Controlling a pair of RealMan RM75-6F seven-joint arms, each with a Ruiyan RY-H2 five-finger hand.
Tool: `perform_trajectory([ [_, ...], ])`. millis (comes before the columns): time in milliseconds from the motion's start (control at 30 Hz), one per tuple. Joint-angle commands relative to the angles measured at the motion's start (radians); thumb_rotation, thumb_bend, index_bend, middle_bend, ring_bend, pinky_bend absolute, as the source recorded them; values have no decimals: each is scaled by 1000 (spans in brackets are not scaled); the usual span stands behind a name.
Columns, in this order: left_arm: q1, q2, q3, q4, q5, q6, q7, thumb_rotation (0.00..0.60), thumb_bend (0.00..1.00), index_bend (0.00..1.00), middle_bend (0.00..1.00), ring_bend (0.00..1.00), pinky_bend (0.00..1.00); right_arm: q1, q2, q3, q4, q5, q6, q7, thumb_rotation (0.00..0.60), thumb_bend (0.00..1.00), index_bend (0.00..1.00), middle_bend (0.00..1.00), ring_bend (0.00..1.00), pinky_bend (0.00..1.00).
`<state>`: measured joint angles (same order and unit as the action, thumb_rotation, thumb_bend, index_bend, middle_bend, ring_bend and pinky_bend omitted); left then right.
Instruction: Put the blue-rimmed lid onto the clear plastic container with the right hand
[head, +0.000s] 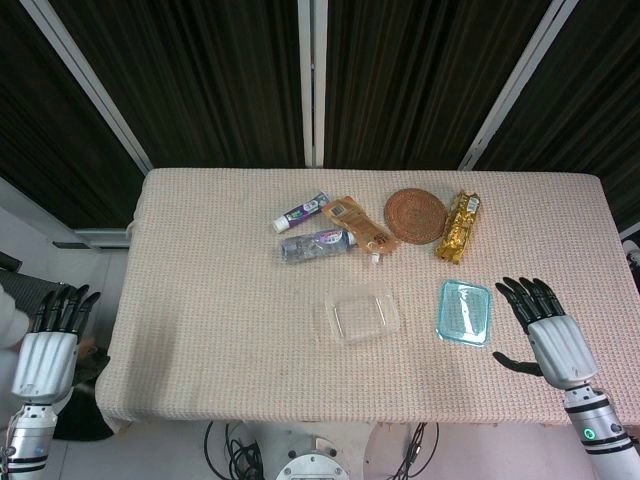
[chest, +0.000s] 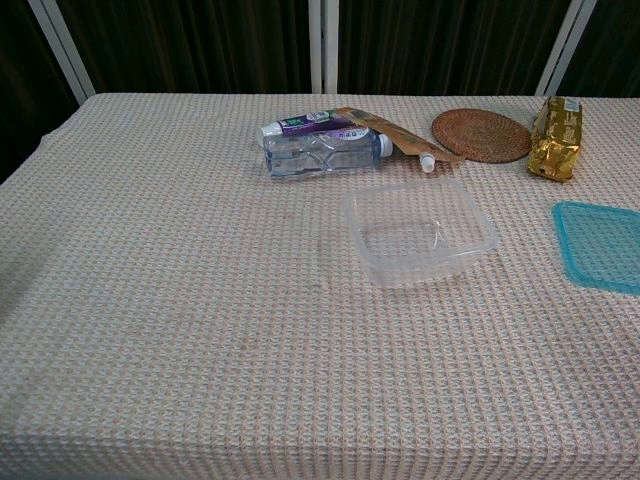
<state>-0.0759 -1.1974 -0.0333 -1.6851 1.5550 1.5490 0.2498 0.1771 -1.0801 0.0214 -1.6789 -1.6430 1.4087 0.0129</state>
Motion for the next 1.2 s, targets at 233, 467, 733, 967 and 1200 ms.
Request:
perform_trajectory([
  [233, -16, -9, -9, 8, -21, -30, 2, 600, 0, 110, 45, 0, 0, 24, -22, 7, -8, 33, -47, -32, 600, 42, 0, 58, 0, 0],
  [467, -5, -15, 2, 17, 2, -7, -9, 600, 0, 110, 45, 0, 0, 90, -73, 3, -10, 12, -144, -87, 600, 41, 0, 58, 0, 0],
  [733, -1, -18, 2, 36, 2, -2, -34, 600, 0, 110, 45, 0, 0, 197, -217, 35, 34, 27, -268, -167, 600, 29, 0, 54, 0, 0],
  [967, -8, -22, 2, 54, 6, -12, -55, 600, 0, 110, 45, 0, 0, 357, -391, 79, 82, 65, -462, -217, 600, 29, 0, 2, 0, 0],
  [1200, -6, -25, 6, 73, 1, -16, -78, 600, 0, 110, 45, 0, 0, 470, -564, 150, 201, 138, -537, -290, 600, 26, 0, 0, 0, 0],
])
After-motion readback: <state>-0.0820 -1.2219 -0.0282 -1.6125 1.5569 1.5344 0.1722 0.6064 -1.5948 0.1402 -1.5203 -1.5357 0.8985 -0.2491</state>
